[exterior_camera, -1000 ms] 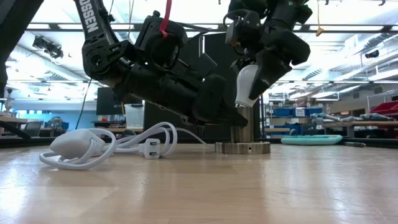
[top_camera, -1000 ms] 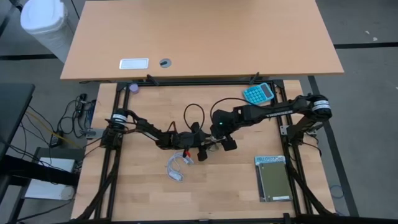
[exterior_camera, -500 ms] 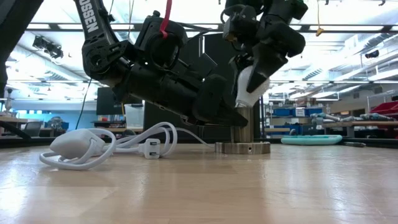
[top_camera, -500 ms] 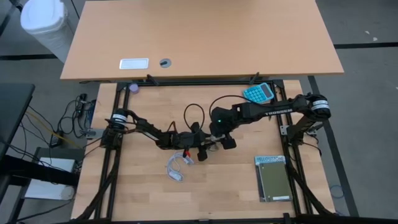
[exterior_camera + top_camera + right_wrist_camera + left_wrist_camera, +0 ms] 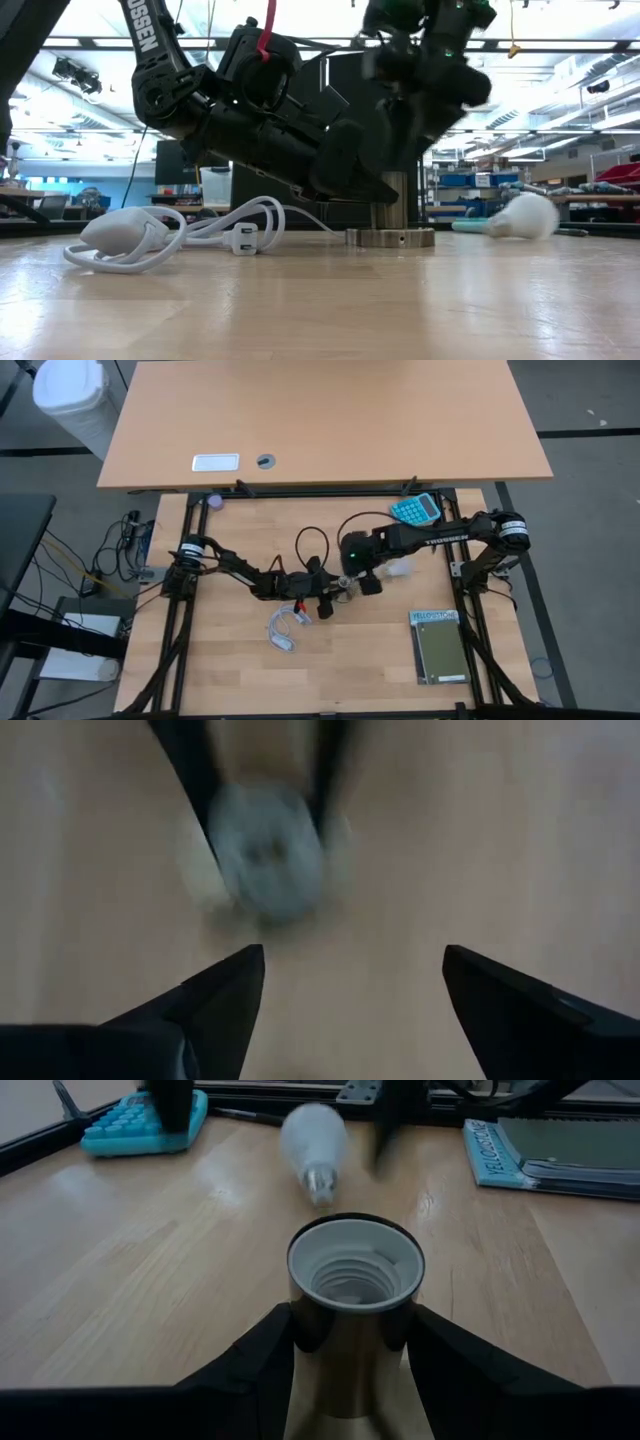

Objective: Screw lightbulb
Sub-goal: Insert the lightbulb into the socket

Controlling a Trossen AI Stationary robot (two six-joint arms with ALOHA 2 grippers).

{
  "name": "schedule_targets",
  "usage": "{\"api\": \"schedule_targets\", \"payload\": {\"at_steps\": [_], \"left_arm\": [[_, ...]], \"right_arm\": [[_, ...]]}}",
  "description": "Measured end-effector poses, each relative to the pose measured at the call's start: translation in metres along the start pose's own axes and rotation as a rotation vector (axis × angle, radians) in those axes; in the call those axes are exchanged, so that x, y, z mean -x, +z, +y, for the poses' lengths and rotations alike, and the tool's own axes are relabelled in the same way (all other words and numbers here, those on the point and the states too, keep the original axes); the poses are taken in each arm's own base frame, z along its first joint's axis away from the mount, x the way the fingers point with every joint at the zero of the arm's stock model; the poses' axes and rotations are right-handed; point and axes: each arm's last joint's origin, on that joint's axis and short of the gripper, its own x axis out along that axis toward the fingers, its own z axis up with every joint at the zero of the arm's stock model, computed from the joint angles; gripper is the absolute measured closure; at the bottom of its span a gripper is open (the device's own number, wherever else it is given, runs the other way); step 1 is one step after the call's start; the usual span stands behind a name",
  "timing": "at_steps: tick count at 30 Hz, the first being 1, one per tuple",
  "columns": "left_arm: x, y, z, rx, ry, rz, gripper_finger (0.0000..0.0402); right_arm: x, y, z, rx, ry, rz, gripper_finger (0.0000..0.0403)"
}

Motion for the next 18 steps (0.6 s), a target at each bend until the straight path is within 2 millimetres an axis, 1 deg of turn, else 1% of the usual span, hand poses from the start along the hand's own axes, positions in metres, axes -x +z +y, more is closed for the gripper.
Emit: {"api": "schedule_targets", "payload": {"at_steps": [2, 4, 6, 9, 11, 14, 18], "left_arm": [[0.000, 0.000, 0.000, 0.012, 0.002, 0.007, 0.0223], [0.000, -0.001, 0.000, 0.013, 0.003, 0.013, 0.0223], [0.000, -0.001, 0.000, 0.003, 0.003, 0.013, 0.0223], [-0.001, 0.000, 0.002, 0.001, 0.003, 0.012, 0.0223], [-0.001, 0.000, 0.002, 0.001, -0.007, 0.013, 0.0223], [-0.001, 0.000, 0.002, 0.001, -0.009, 0.013, 0.0223], [-0.001, 0.000, 0.002, 0.003, -0.011, 0.012, 0.0223]], "right_arm": [[0.019, -0.012, -0.004, -0.089, -0.011, 0.081, 0.0096], [0.034, -0.027, -0.002, -0.188, 0.010, 0.148, 0.0096], [0.039, -0.039, 0.000, -0.228, -0.004, 0.207, 0.0096], [0.041, -0.053, 0.003, -0.184, 0.001, 0.291, 0.0095], [0.034, -0.059, 0.003, -0.143, 0.020, 0.362, 0.0093], [0.016, -0.066, 0.001, -0.107, 0.054, 0.485, 0.0090], [-0.010, -0.069, 0.001, -0.047, 0.086, 0.573, 0.0084]]}}
